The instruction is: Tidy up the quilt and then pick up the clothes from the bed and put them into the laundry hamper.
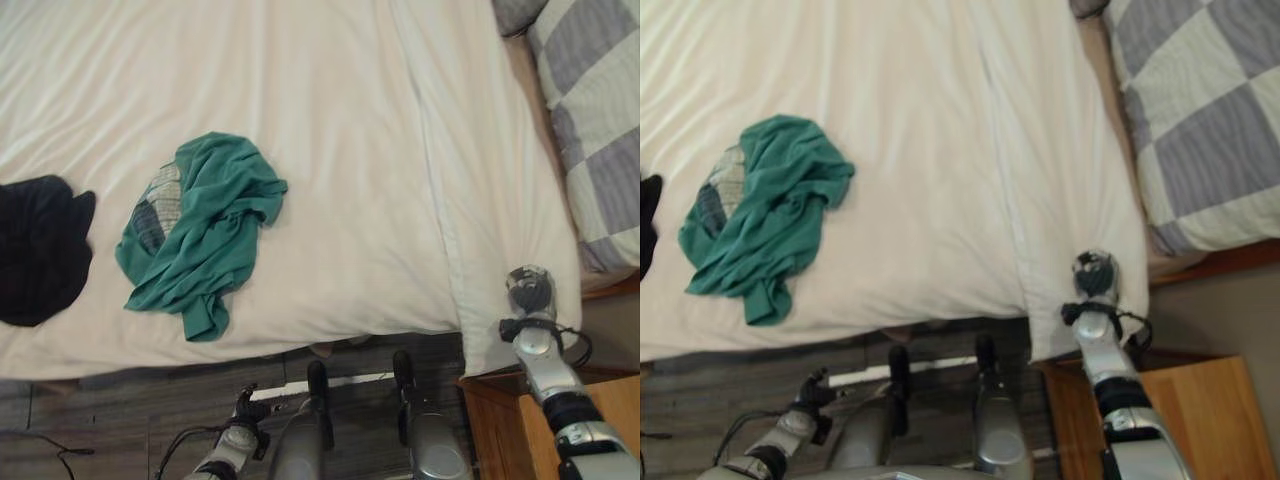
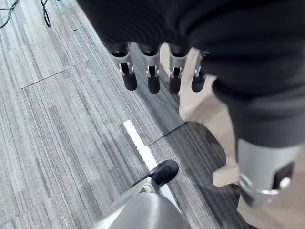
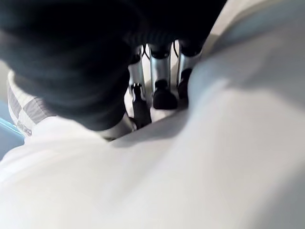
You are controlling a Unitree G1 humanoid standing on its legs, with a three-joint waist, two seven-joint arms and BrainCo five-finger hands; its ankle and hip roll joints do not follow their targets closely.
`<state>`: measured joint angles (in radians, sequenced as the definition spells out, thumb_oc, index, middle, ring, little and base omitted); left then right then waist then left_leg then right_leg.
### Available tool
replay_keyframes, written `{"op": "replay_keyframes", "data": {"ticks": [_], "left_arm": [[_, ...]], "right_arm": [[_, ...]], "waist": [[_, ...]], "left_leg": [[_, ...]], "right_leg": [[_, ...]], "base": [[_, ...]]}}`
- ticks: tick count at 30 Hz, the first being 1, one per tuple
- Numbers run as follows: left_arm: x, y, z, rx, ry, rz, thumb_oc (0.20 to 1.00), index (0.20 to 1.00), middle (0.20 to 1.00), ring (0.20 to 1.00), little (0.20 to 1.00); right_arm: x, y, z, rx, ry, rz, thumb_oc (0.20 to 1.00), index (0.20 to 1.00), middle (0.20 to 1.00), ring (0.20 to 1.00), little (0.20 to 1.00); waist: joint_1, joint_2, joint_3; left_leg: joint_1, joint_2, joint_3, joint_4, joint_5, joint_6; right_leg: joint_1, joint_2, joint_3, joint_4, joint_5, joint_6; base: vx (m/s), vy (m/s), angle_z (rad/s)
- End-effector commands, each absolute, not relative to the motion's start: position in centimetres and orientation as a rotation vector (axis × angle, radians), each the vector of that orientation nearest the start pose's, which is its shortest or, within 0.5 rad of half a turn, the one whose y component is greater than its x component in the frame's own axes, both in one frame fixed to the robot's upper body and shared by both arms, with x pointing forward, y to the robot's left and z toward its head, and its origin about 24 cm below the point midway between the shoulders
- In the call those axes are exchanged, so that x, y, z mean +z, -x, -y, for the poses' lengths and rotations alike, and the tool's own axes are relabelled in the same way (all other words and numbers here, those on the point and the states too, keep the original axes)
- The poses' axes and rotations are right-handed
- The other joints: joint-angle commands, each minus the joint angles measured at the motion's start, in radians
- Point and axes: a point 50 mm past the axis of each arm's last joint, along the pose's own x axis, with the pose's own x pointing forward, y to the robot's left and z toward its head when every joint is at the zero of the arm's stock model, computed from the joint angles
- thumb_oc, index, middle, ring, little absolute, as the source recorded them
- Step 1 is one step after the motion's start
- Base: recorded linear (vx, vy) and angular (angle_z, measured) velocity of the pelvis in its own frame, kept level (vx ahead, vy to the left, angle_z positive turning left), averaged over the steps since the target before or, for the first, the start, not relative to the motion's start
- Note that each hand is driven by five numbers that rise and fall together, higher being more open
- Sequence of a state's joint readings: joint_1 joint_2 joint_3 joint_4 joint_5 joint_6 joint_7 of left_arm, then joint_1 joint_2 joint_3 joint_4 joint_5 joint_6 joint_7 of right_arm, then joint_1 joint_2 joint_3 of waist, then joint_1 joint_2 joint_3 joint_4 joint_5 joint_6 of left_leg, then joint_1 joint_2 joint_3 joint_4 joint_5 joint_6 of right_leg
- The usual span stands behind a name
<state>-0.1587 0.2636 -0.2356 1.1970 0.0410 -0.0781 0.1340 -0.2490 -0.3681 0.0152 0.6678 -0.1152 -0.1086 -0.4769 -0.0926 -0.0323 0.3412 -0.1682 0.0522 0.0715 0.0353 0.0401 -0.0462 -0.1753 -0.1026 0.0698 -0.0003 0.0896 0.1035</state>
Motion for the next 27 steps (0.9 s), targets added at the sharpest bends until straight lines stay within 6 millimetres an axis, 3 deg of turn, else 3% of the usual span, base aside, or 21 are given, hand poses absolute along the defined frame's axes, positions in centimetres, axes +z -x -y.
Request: {"op": "replay_keyframes", "data": {"ticks": [1,5,6,7,8,9,10,11,14,15,17,18,19,20,21,22,23,24,26,27], "left_arm": [[-12.9,-17.5,-24.4,0.051,-0.559,-0.925,1.000,1.000,1.000,1.000,1.000],[-13.4,-16.1,-24.5,0.026,-0.593,-0.955,1.000,1.000,1.000,1.000,1.000],[-13.4,-16.0,-24.5,0.026,-0.594,-0.956,1.000,1.000,1.000,1.000,1.000],[-13.5,-15.8,-24.6,0.027,-0.597,-0.963,1.000,1.000,1.000,1.000,1.000],[-13.8,-15.2,-24.6,0.026,-0.606,-0.978,1.000,1.000,1.000,1.000,1.000],[-13.8,-15.1,-24.6,0.017,-0.613,-0.980,1.000,1.000,1.000,1.000,1.000],[-13.8,-15.1,-24.6,0.017,-0.613,-0.980,1.000,1.000,1.000,1.000,1.000],[-13.8,-15.1,-24.6,-0.005,-0.632,-0.974,1.000,1.000,1.000,1.000,1.000],[-13.8,-15.1,-24.5,-0.008,-0.631,-0.973,1.000,1.000,1.000,1.000,1.000],[-13.9,-15.1,-24.0,-0.023,-0.610,-0.967,1.000,1.000,1.000,1.000,1.000],[-13.8,-15.5,-23.7,-0.022,-0.590,-0.954,1.000,1.000,1.000,1.000,1.000],[-13.5,-16.6,-22.9,-0.023,-0.566,-0.912,1.000,1.000,1.000,1.000,1.000],[-13.5,-16.6,-22.9,-0.023,-0.566,-0.911,1.000,1.000,1.000,1.000,1.000],[-13.7,-16.3,-22.2,-0.047,-0.575,-0.905,1.000,1.000,1.000,1.000,1.000],[-13.7,-16.3,-22.2,-0.048,-0.575,-0.906,1.000,1.000,1.000,1.000,1.000],[-14.5,-14.7,-21.9,-0.046,-0.576,-0.955,1.000,1.000,1.000,1.000,1.000],[-14.5,-14.6,-21.9,-0.046,-0.575,-0.956,1.000,1.000,1.000,1.000,1.000],[-14.9,-13.6,-22.0,-0.030,-0.572,-0.985,1.000,1.000,1.000,1.000,1.000],[-15.1,-12.8,-22.1,-0.021,-0.577,-1.010,1.000,1.000,1.000,1.000,1.000],[-15.2,-12.7,-22.1,-0.022,-0.577,-1.012,1.000,1.000,1.000,1.000,1.000]], "right_arm": [[-9.5,-17.5,27.8,-0.364,0.659,-0.736,0.200,0.200,0.200,0.200,0.200],[-14.0,-8.6,26.6,-0.251,0.634,-1.048,0.200,0.200,0.200,0.200,0.200],[-14.0,-8.5,26.6,-0.250,0.634,-1.049,0.200,0.200,0.200,0.200,0.200],[-14.7,-7.0,26.0,-0.225,0.620,-1.112,0.200,0.200,0.200,0.200,0.200],[-16.0,-4.3,24.7,-0.174,0.582,-1.246,0.642,0.642,0.642,0.642,0.642],[-16.3,-3.7,24.1,-0.139,0.576,-1.278,1.000,1.000,1.000,1.000,1.000],[-16.3,-3.7,24.1,-0.139,0.576,-1.277,1.000,1.000,1.000,1.000,1.000],[-16.7,-3.4,23.3,-0.073,0.587,-1.297,1.000,1.000,1.000,1.000,1.000],[-17.0,-3.4,22.2,-0.004,0.601,-1.314,1.000,1.000,1.000,1.000,1.000],[-16.9,-5.7,21.8,0.056,0.636,-1.250,1.000,1.000,1.000,1.000,1.000],[-16.7,-6.9,21.9,0.087,0.670,-1.219,1.000,1.000,1.000,1.000,1.000],[-15.7,-10.7,22.2,0.119,0.742,-1.101,1.000,1.000,1.000,1.000,1.000],[-15.7,-10.8,22.2,0.119,0.742,-1.100,1.000,1.000,1.000,1.000,1.000],[-15.3,-12.3,21.8,0.126,0.752,-1.048,1.000,1.000,1.000,1.000,1.000],[-15.3,-12.2,21.8,0.126,0.752,-1.049,1.000,1.000,1.000,1.000,1.000],[-14.7,-13.7,21.2,0.118,0.725,-0.991,1.000,1.000,1.000,1.000,1.000],[-14.8,-13.7,21.3,0.118,0.725,-0.992,1.000,1.000,1.000,1.000,1.000],[-14.4,-14.3,20.9,0.116,0.706,-0.955,1.000,1.000,1.000,1.000,1.000],[-14.7,-13.7,20.7,0.119,0.670,-0.975,1.000,1.000,1.000,1.000,1.000],[-14.7,-13.6,20.7,0.119,0.670,-0.977,1.000,1.000,1.000,1.000,1.000]], "waist": [[-0.040,-0.041,-0.037],[-0.073,-0.063,-0.055],[-0.072,-0.064,-0.054],[-0.076,-0.067,-0.058],[-0.073,-0.077,-0.055],[-0.063,-0.071,-0.052],[-0.062,-0.072,-0.051],[-0.057,-0.054,-0.056],[-0.040,-0.052,-0.077],[-0.028,-0.053,-0.090],[-0.020,-0.051,-0.085],[0.003,-0.055,-0.066],[0.001,-0.053,-0.065],[0.007,-0.053,-0.071],[0.006,-0.051,-0.070],[0.007,-0.055,-0.098],[0.006,-0.053,-0.096],[0.003,-0.056,-0.117],[-0.001,-0.053,-0.140],[-0.004,-0.051,-0.141]], "left_leg": [[-0.019,0.001,-0.020,0.173,-0.184,-0.002],[0.049,-0.011,0.007,0.129,-0.188,0.016],[0.052,-0.012,0.008,0.126,-0.187,0.017],[0.065,-0.016,0.011,0.111,-0.184,0.020],[0.088,-0.017,0.016,0.069,-0.163,0.026],[0.095,-0.009,0.012,0.043,-0.145,0.027],[0.099,-0.009,0.013,0.040,-0.143,0.027],[0.095,-0.003,0.003,0.007,-0.106,0.036],[0.108,-0.029,0.001,-0.021,-0.096,0.038],[0.076,-0.059,-0.007,0.038,-0.112,0.037],[0.057,-0.071,0.001,0.103,-0.127,0.025],[-0.004,-0.086,0.002,0.229,-0.125,-0.029],[-0.008,-0.085,0.000,0.237,-0.129,-0.029],[-0.007,-0.023,0.018,0.246,-0.143,-0.035],[-0.006,-0.022,0.016,0.250,-0.148,-0.036],[0.033,0.079,0.004,0.191,-0.135,-0.047],[0.040,0.081,0.002,0.188,-0.138,-0.049],[0.069,0.180,-0.054,0.118,-0.092,-0.073],[0.074,0.329,-0.034,0.063,-0.013,-0.098],[0.079,0.331,-0.037,0.057,-0.012,-0.100]], "right_leg": [[-0.031,-0.030,0.045,0.132,-0.136,0.049],[0.005,-0.037,0.058,0.103,-0.104,0.066],[0.008,-0.038,0.059,0.102,-0.104,0.066],[0.011,-0.039,0.059,0.095,-0.093,0.072],[0.005,-0.039,0.054,0.106,-0.047,0.092],[0.002,-0.025,0.040,0.128,-0.064,0.095],[0.002,-0.025,0.040,0.131,-0.066,0.095],[0.006,0.037,0.039,0.206,-0.103,0.089],[0.056,0.046,-0.006,0.164,-0.151,0.065],[0.095,0.047,0.016,0.091,-0.174,0.029],[0.102,0.038,0.015,0.077,-0.180,0.017],[0.119,0.006,0.015,0.051,-0.175,0.000],[0.120,0.007,0.013,0.050,-0.175,0.000],[0.120,-0.036,-0.009,0.036,-0.161,0.011],[0.124,-0.035,-0.011,0.035,-0.162,0.011],[0.117,-0.091,-0.019,0.024,-0.138,0.037],[0.124,-0.089,-0.021,0.022,-0.140,0.036],[0.116,-0.147,-0.032,0.010,-0.122,0.061],[0.109,-0.246,-0.070,-0.003,-0.100,0.104],[0.117,-0.244,-0.077,-0.007,-0.102,0.104]], "base": [[0.01,0.089,0.10],[0.01,0.090,-0.07],[-0.01,0.033,-0.12],[-0.08,0.040,-0.14],[-0.15,0.061,-0.17],[-0.13,0.035,-0.23],[-0.17,0.079,-0.20],[-0.12,0.067,-0.21],[-0.03,0.042,-0.11],[0.02,0.046,-0.18],[-0.07,0.130,0.11],[-0.14,0.168,0.43],[-0.23,0.299,0.52],[-0.11,0.176,0.48],[-0.15,0.470,0.72],[-0.02,0.290,0.65],[-0.06,0.621,0.68],[-0.06,0.584,0.42],[-0.05,0.675,0.49],[0.04,0.684,0.78]]}}
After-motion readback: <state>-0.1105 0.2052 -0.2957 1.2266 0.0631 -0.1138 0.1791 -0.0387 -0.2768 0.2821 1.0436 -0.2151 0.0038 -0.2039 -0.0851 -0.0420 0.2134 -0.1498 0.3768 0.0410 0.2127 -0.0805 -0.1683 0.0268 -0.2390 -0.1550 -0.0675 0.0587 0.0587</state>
